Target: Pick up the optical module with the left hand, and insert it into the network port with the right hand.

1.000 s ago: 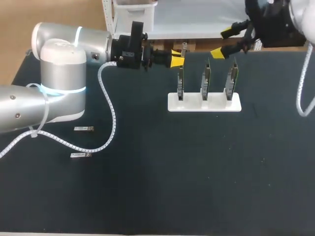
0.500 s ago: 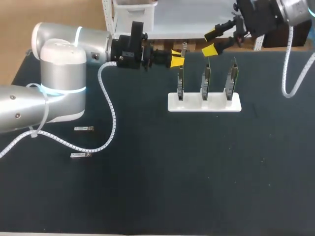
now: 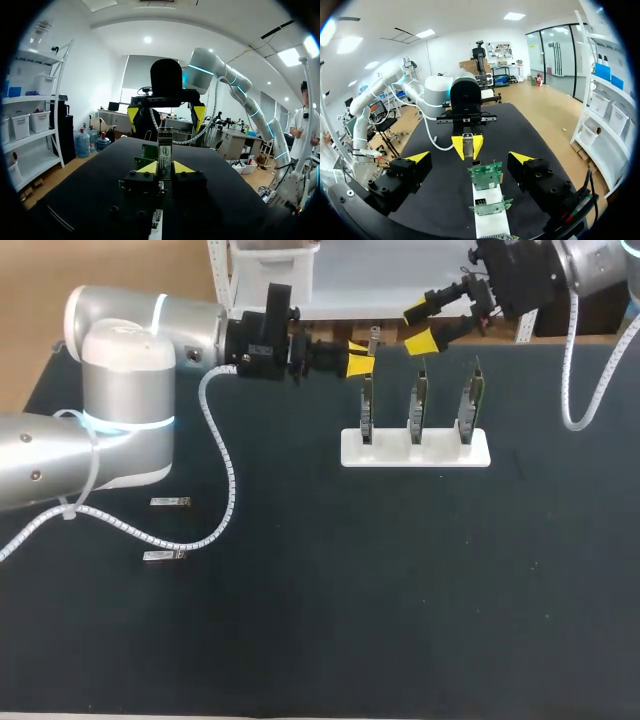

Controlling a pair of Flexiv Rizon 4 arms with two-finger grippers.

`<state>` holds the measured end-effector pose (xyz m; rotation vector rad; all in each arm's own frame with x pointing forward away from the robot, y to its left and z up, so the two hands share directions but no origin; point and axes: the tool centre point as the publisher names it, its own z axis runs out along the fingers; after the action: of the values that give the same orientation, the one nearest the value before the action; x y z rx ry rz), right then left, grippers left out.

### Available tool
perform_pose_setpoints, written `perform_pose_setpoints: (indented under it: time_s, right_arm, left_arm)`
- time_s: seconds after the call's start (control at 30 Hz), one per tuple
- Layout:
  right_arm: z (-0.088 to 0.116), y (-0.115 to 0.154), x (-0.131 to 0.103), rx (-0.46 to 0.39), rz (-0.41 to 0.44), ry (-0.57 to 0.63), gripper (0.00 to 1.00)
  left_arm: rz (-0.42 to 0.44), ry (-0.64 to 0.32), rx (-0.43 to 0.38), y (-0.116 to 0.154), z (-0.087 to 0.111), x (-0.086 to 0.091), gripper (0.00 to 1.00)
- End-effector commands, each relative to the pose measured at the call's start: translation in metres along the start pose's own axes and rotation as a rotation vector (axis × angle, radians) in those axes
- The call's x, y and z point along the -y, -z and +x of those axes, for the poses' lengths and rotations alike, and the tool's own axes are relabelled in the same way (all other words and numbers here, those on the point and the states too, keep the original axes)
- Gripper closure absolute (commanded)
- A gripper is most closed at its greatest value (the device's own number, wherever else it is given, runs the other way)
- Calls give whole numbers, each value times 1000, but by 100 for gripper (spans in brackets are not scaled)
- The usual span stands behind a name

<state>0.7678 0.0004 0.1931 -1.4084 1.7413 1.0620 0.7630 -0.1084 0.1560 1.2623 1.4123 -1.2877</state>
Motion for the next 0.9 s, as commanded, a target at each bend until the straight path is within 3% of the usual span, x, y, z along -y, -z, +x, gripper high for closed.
perform_pose_setpoints:
  time_s: [0.03,0.57,0.9]
  right_arm:
    - [3,-2,-14,9,118,4,0]
    - [-8,-18,-11,-9,14,21,0]
    - [-13,-27,-8,-12,16,37,0]
  left_arm:
    - [2,0,-1,0,0,-1,100]
    - [2,0,-1,0,0,-1,100]
    - [2,0,-1,0,0,-1,100]
